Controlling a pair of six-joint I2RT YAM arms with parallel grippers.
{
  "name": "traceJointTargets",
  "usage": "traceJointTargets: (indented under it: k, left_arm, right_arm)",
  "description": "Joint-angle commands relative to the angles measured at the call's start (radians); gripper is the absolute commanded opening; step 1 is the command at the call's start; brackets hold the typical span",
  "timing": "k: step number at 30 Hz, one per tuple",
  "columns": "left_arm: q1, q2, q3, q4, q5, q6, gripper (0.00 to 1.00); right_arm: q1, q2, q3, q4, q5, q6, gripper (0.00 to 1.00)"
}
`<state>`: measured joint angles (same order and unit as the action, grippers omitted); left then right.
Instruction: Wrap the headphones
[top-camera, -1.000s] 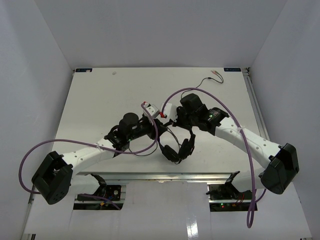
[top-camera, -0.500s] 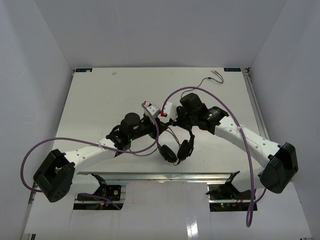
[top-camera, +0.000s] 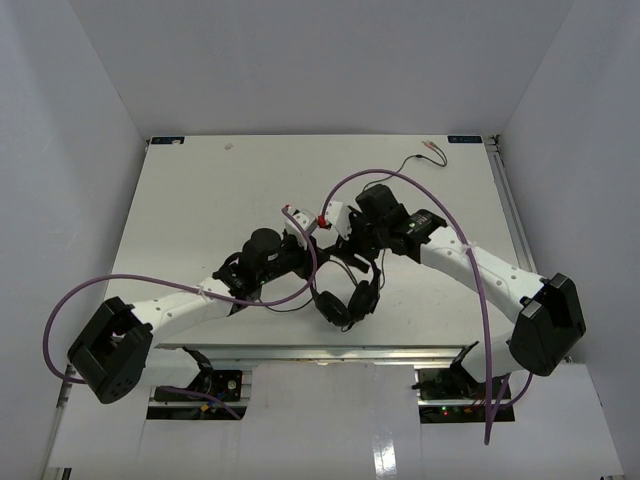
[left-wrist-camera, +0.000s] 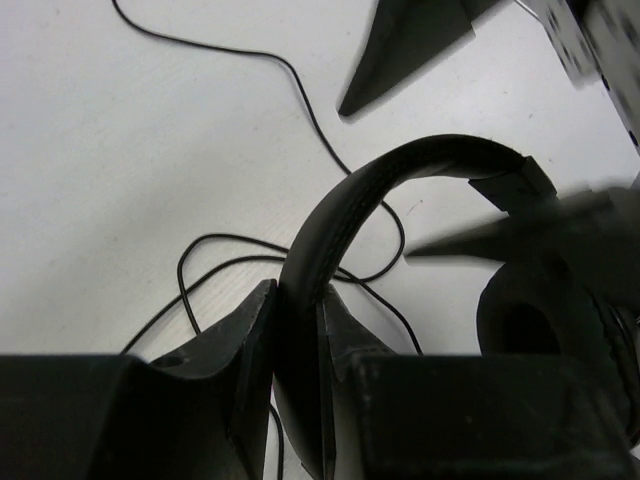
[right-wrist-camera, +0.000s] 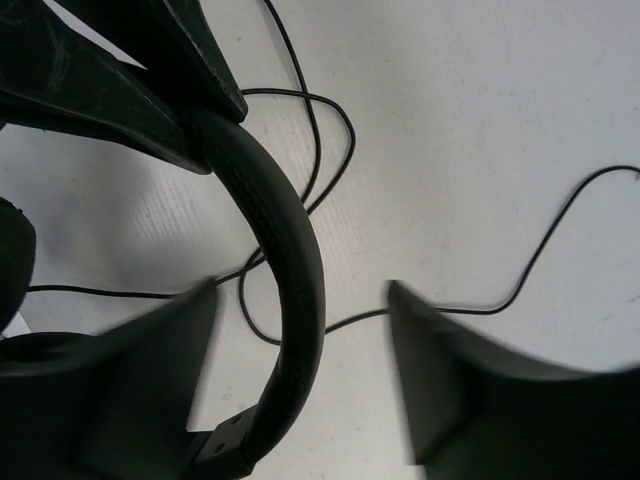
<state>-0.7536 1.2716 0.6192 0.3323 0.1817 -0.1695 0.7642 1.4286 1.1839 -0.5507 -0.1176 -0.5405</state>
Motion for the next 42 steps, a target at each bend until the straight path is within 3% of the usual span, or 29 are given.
traceJointTargets:
  k: [1, 10, 14, 21, 26, 36, 42]
  left_arm:
    - [-0.004, -0.012, -0.030, -0.027, -0.041, -0.057, 0.00]
    - [0.035, -0.020, -0.109, -0.005, -0.134, -0.146, 0.00]
    - [0.077, -0.017, -0.115, -0.017, -0.211, -0.222, 0.00]
    - [0.091, 0.021, -0.120, -0.064, -0.389, -0.455, 0.00]
    - [0.108, 0.014, -0.184, -0.012, -0.552, -0.647, 0.00]
    - [0.274, 0.218, 0.076, -0.006, -0.480, -0.673, 0.00]
    - [0.304, 0.355, 0.075, 0.079, -0.484, -0.749, 0.00]
  right_arm:
    - [-0.022, 0.012, 0.069, 0.100, -0.088, 0.062, 0.95]
    - [-0.138, -0.057, 0.098, 0.105, -0.094, 0.073, 0.90]
    - [-0.265, -0.101, 0.084, 0.116, -0.209, 0.097, 0.90]
    - [-0.349, -0.220, -0.069, 0.181, -0.304, 0.162, 0.90]
    - [-0.448, -0.282, -0.149, 0.207, -0.403, 0.196, 0.90]
    - [-0.551, -0.336, -0.269, 0.257, -0.505, 0.240, 0.90]
    - [-0.649, -0.372, -0.358, 0.304, -0.659, 0.267, 0.90]
